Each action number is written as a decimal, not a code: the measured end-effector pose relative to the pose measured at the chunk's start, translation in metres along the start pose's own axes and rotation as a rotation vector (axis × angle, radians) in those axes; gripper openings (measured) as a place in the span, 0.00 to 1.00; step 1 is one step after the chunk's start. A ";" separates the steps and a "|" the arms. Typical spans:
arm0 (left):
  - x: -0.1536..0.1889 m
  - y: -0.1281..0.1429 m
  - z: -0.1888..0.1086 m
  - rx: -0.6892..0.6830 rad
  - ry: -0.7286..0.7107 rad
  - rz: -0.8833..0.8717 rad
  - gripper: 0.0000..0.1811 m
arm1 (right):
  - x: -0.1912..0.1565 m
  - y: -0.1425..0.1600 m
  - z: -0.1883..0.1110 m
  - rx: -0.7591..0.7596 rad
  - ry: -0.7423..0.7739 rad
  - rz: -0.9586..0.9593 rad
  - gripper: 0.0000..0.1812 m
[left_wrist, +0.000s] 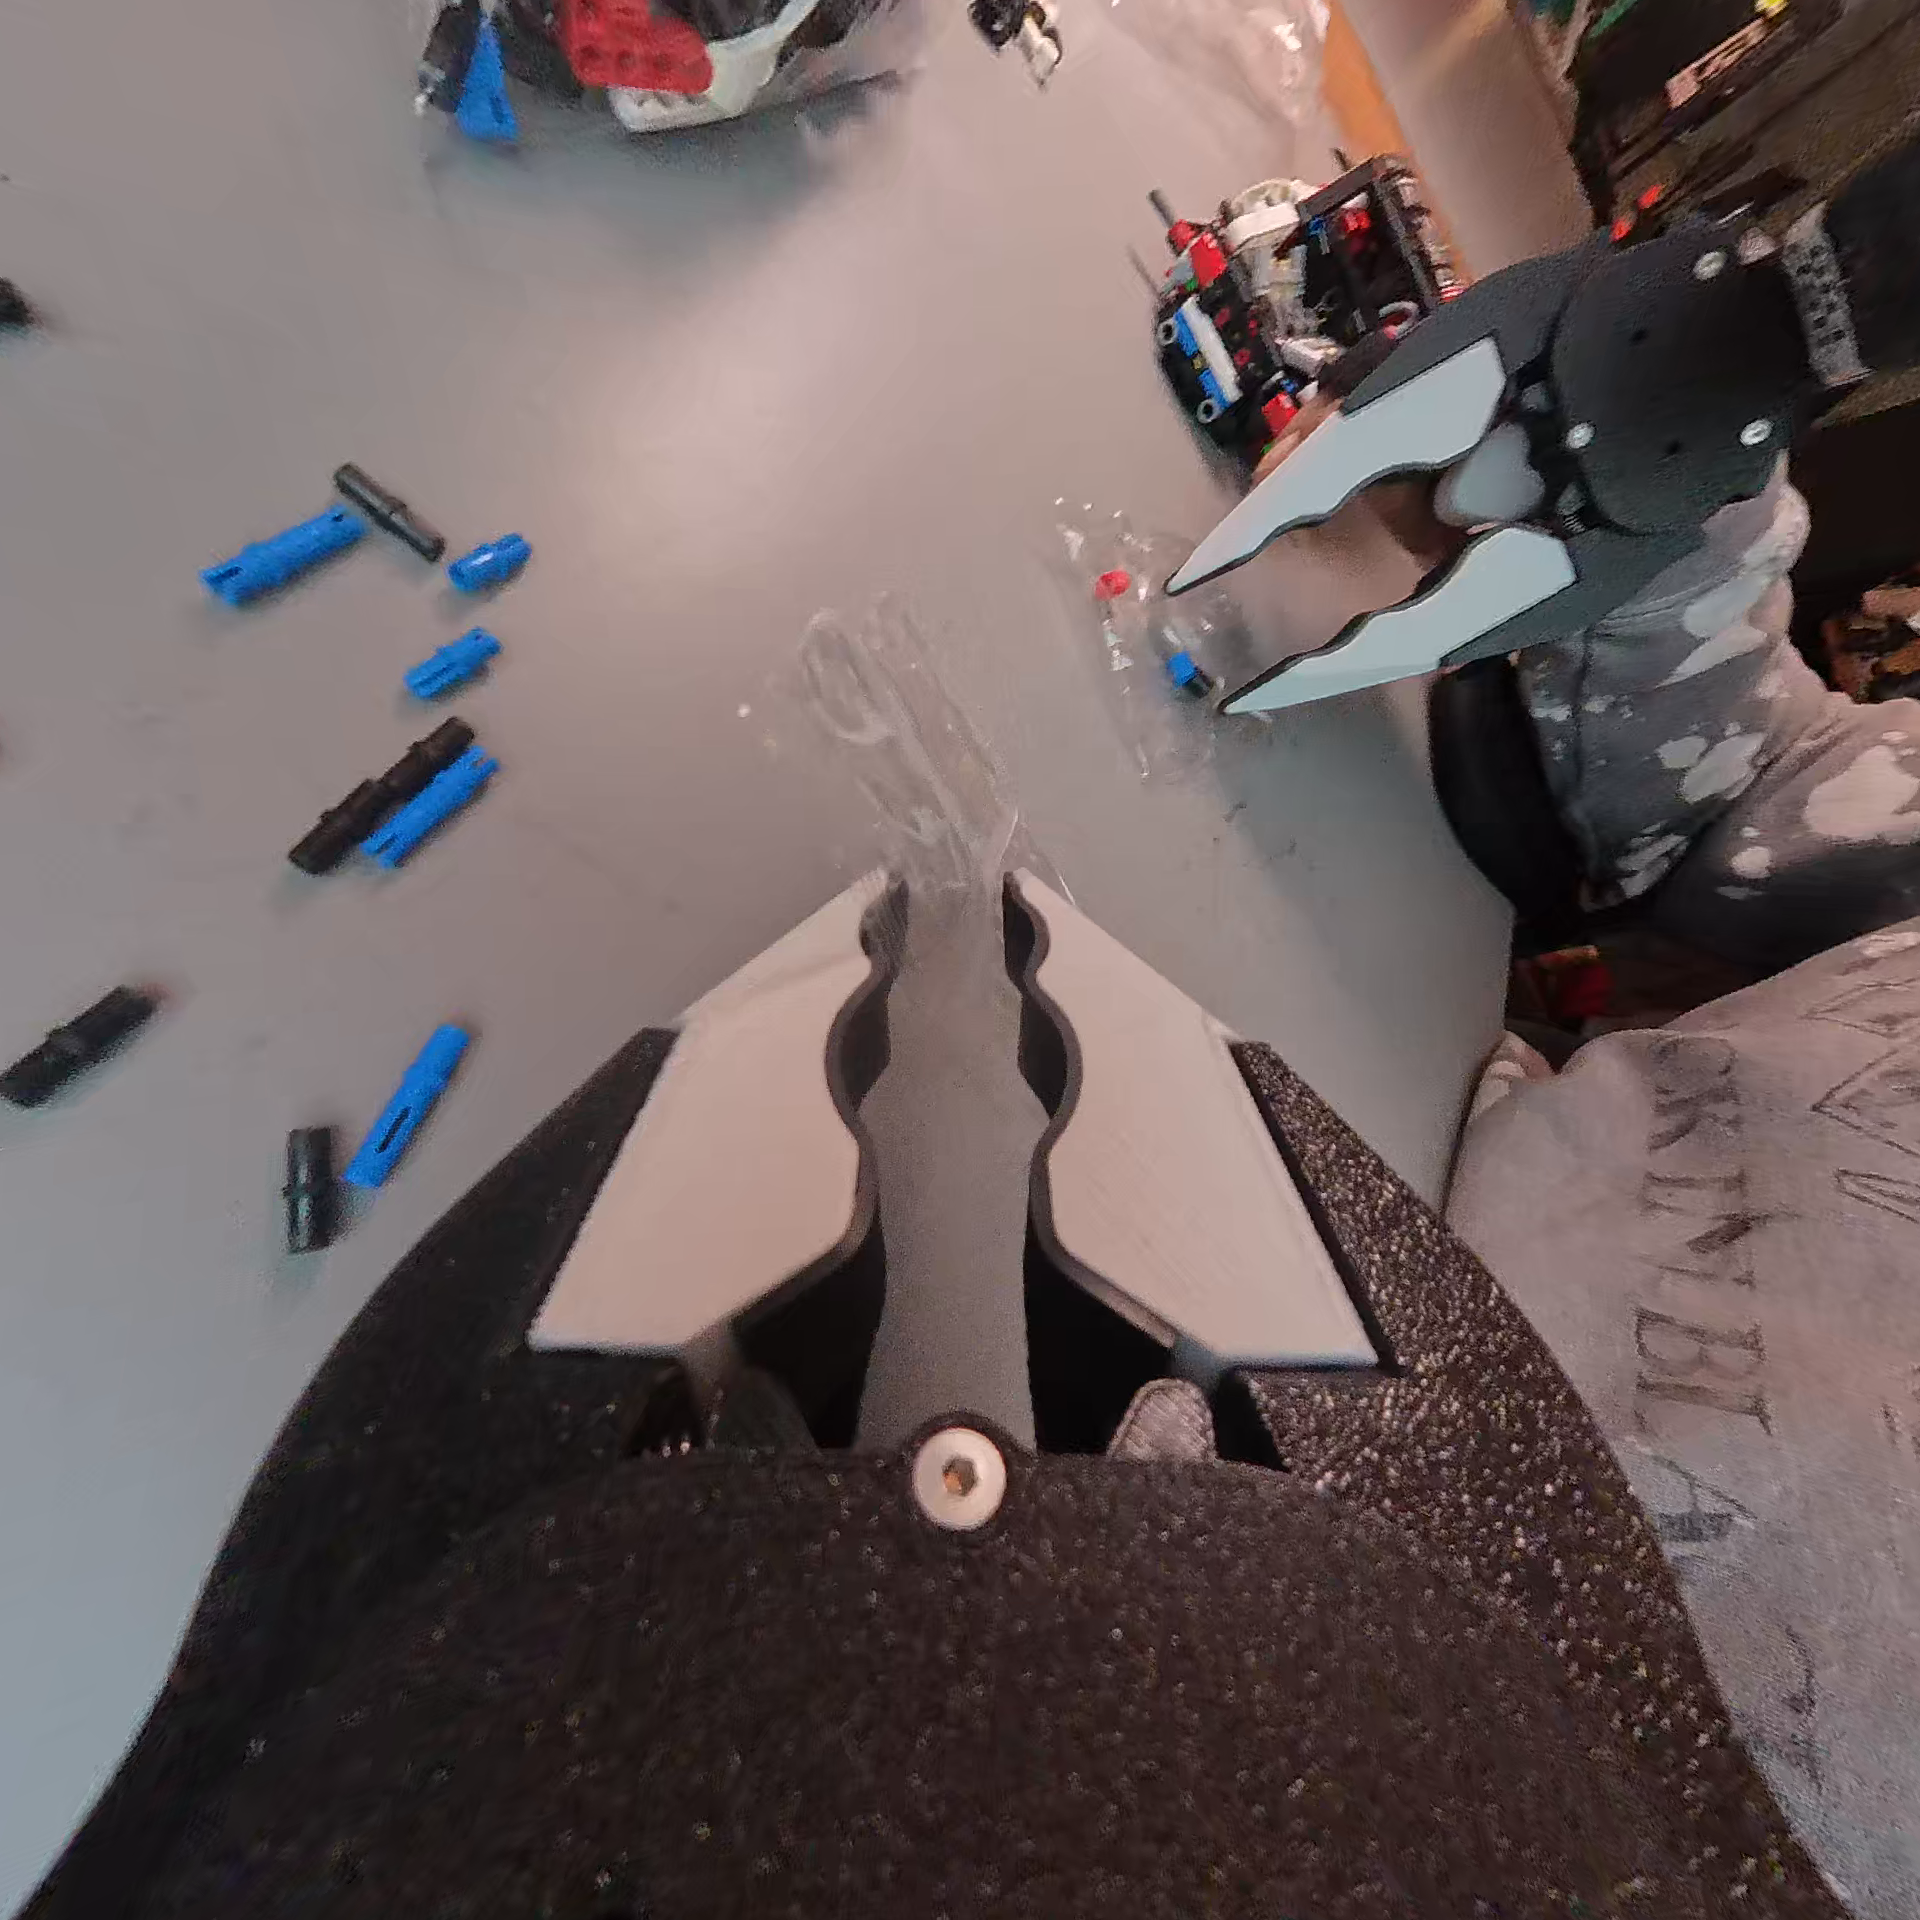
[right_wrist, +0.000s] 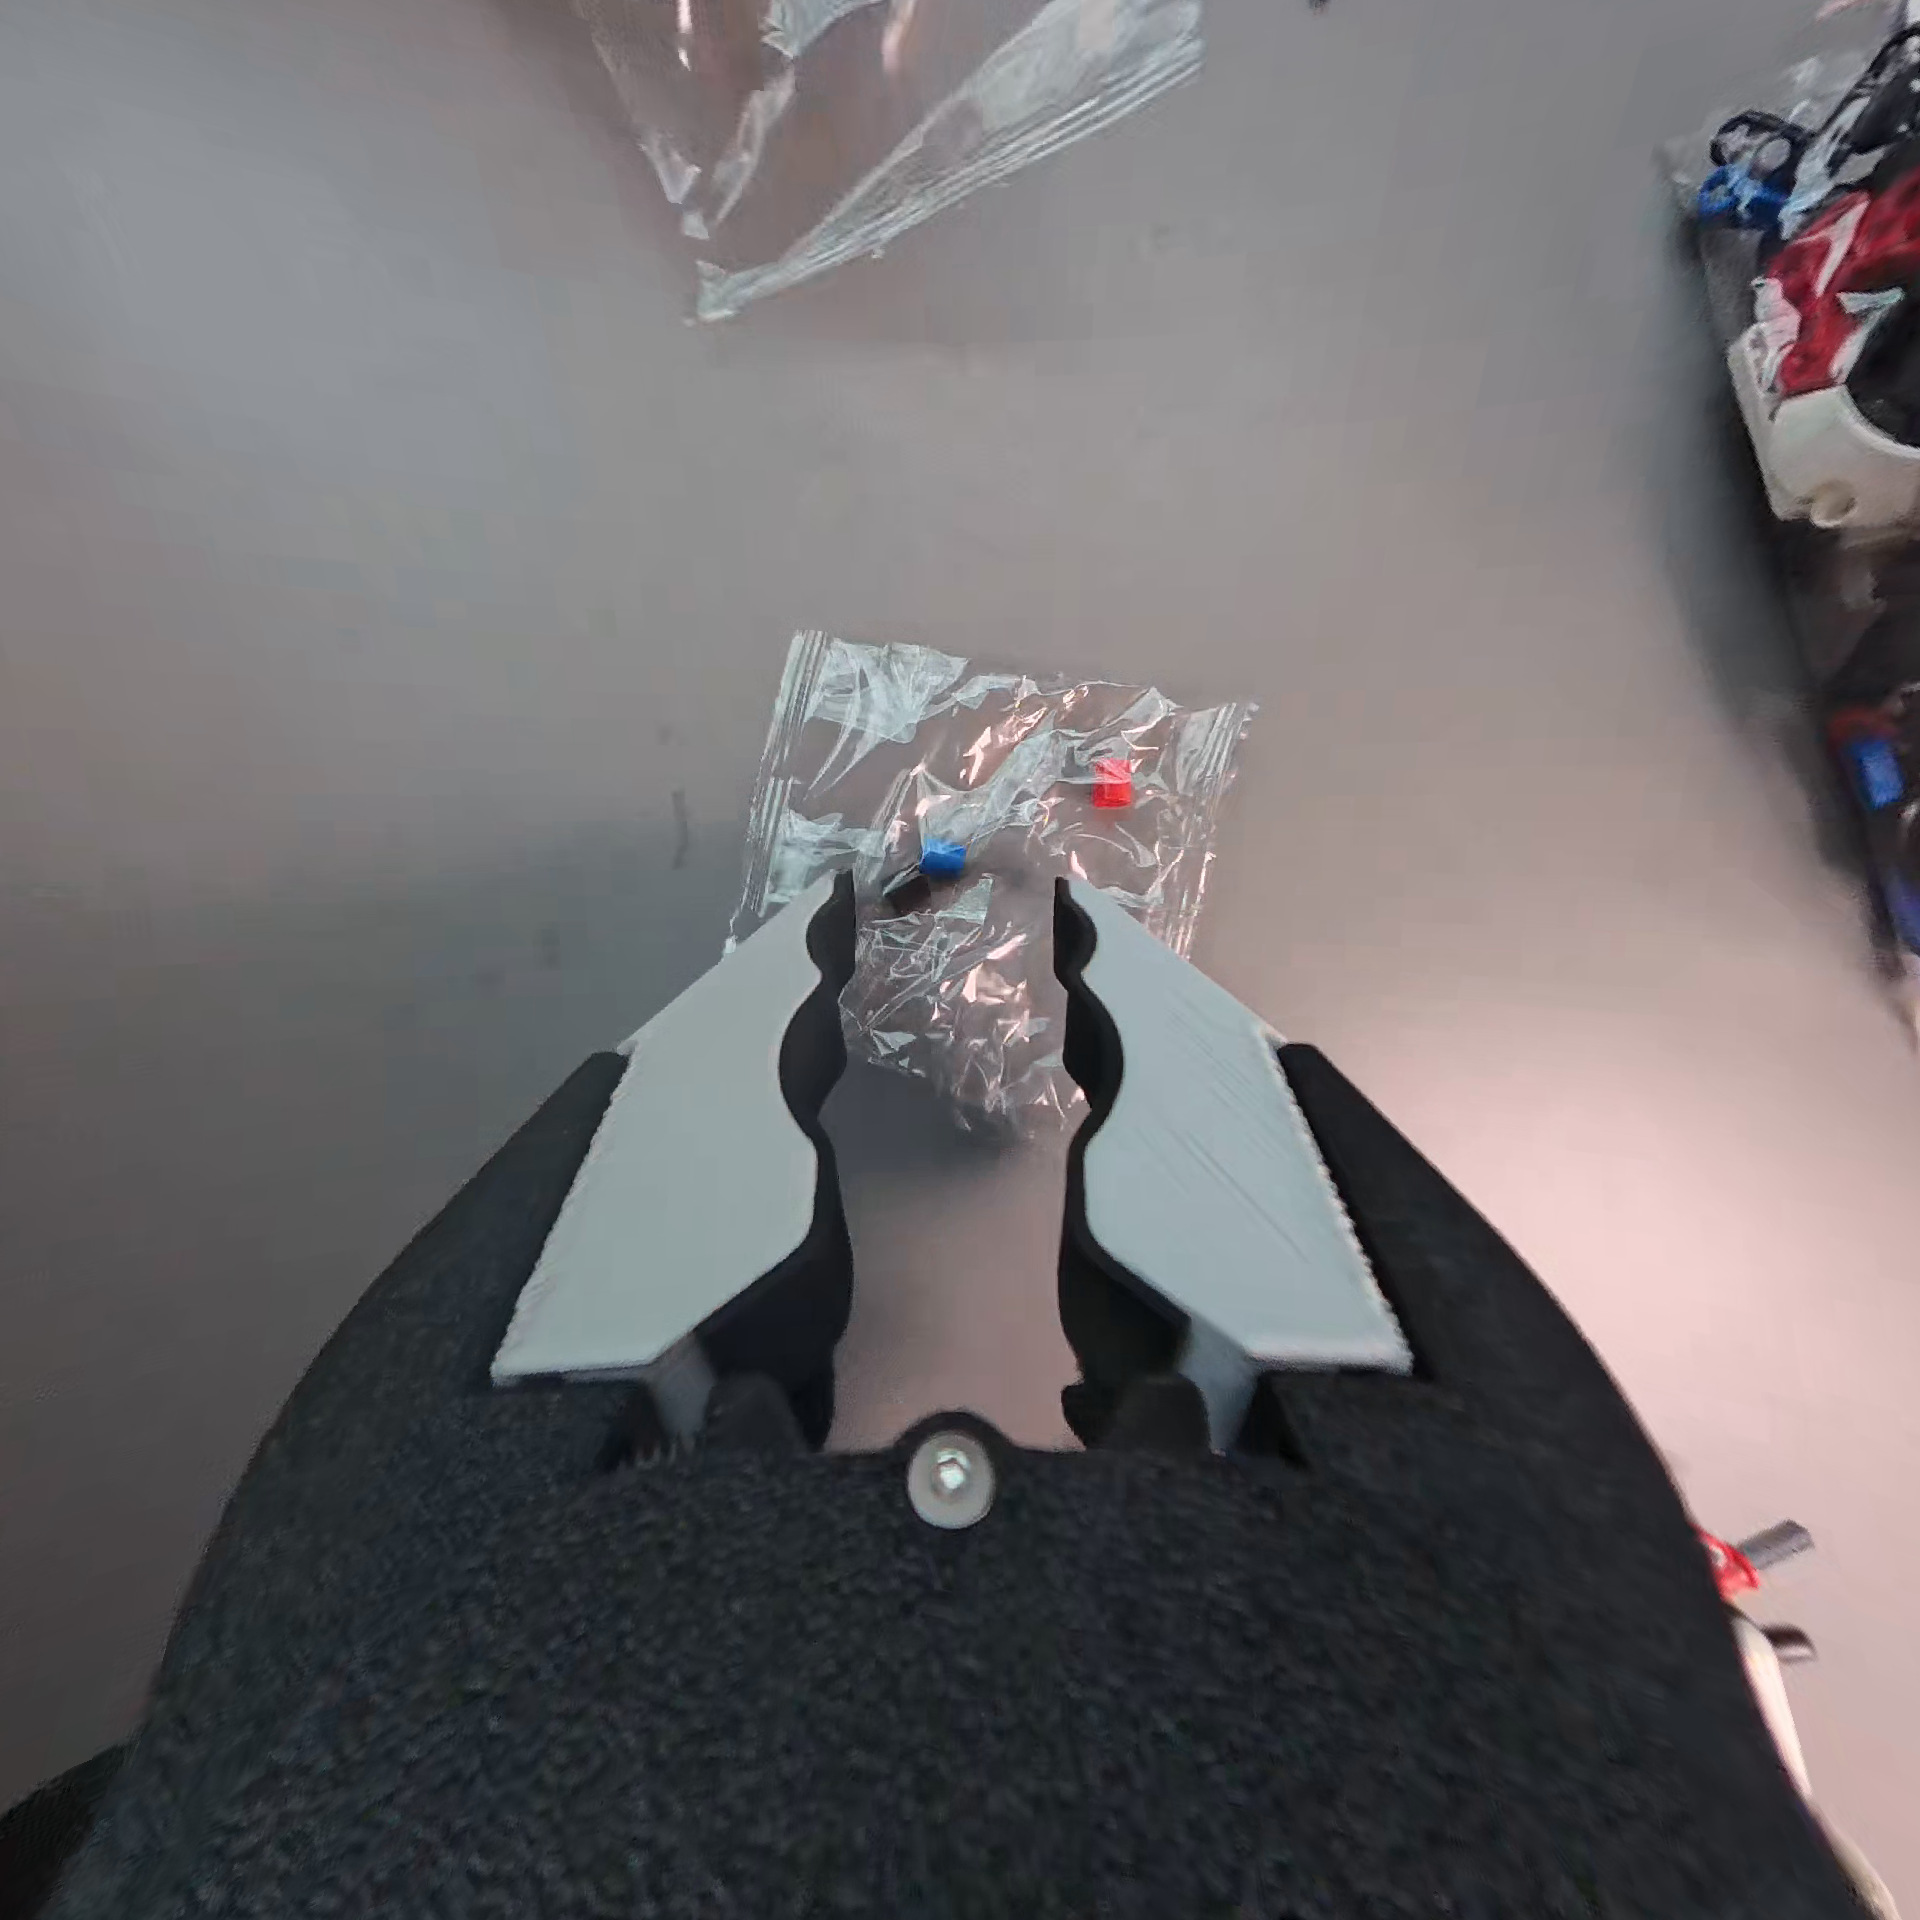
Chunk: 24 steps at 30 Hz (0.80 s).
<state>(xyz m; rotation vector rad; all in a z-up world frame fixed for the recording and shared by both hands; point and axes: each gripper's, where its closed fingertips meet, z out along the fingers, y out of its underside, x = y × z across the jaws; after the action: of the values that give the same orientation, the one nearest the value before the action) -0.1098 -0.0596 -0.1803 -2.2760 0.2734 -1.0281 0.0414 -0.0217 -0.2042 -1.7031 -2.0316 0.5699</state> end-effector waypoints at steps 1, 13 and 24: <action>-0.005 0.002 -0.002 -0.012 -0.023 0.000 0.12 | 0.002 0.001 -0.003 0.005 0.010 -0.001 0.23; -0.027 -0.033 -0.064 0.127 -0.332 0.194 0.40 | 0.024 0.019 -0.035 0.018 0.025 0.160 0.31; -0.037 -0.006 -0.047 0.001 -0.301 0.147 0.20 | 0.018 0.029 -0.012 -0.032 0.017 0.167 0.28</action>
<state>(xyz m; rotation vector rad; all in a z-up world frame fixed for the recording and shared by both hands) -0.1696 -0.0607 -0.1747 -2.3321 0.3067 -0.6007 0.0686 0.0010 -0.2095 -1.9025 -1.9083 0.5773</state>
